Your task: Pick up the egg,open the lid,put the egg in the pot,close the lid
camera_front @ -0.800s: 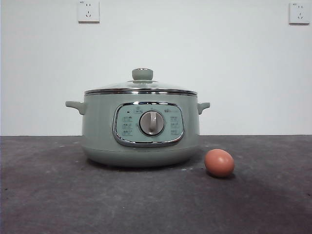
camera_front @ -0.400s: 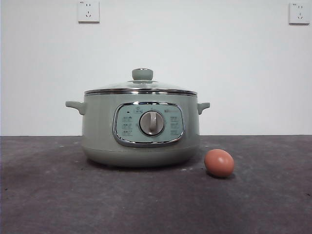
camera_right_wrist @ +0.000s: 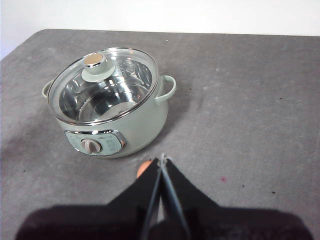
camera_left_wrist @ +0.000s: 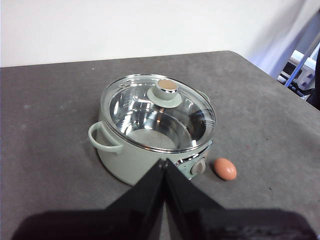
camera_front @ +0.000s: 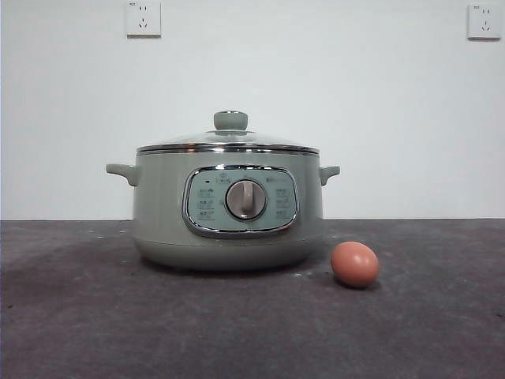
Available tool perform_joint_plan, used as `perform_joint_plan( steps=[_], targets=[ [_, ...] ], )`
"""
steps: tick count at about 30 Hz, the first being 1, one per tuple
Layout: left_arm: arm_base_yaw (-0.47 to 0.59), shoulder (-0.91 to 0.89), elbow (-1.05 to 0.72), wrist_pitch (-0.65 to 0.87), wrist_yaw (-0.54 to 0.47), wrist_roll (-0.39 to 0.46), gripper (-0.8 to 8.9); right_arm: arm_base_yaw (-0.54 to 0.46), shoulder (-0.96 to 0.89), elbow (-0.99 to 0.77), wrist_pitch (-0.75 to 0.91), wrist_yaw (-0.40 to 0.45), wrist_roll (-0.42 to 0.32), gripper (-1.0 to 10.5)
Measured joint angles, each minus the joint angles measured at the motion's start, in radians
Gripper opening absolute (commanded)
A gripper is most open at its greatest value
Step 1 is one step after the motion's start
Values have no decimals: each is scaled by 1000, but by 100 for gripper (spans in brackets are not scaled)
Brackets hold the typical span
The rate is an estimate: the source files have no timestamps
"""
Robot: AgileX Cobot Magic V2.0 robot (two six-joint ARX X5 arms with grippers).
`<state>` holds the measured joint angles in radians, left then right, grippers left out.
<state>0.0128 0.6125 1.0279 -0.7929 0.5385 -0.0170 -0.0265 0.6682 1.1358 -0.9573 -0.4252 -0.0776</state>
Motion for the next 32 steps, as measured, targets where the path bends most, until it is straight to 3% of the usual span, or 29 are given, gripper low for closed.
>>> perform_joint_plan(
  steps=[5,7,8,11,12,13,15,32],
  targets=[
    [-8,8,1,-4,4,7,2,0,5,2,-14,-2,-8,6],
    [-8,15,1,-4,12,8,53,0,5,2,-14,-2,-10,22],
    [-8,18,1,-4,15,7,131,0,5,2,-14,-2,-12,71],
    [-8,25,1,-4,15,7,583,0,5,2,-13,-2,-13,369],
    [-8,26,1,-4,15,7,689,0,5,2,-13,-2,-13,484],
    [-8,27,1,-3,15,8,726,0,5,2,-14,-2,-13,572],
    [-9,29,1,-3,15,8,727,0,5,2,-14,-2,-13,670],
    [-30,97,10,35,42,11,727,0,39,2,-15,-24,-8,666]
  ],
)
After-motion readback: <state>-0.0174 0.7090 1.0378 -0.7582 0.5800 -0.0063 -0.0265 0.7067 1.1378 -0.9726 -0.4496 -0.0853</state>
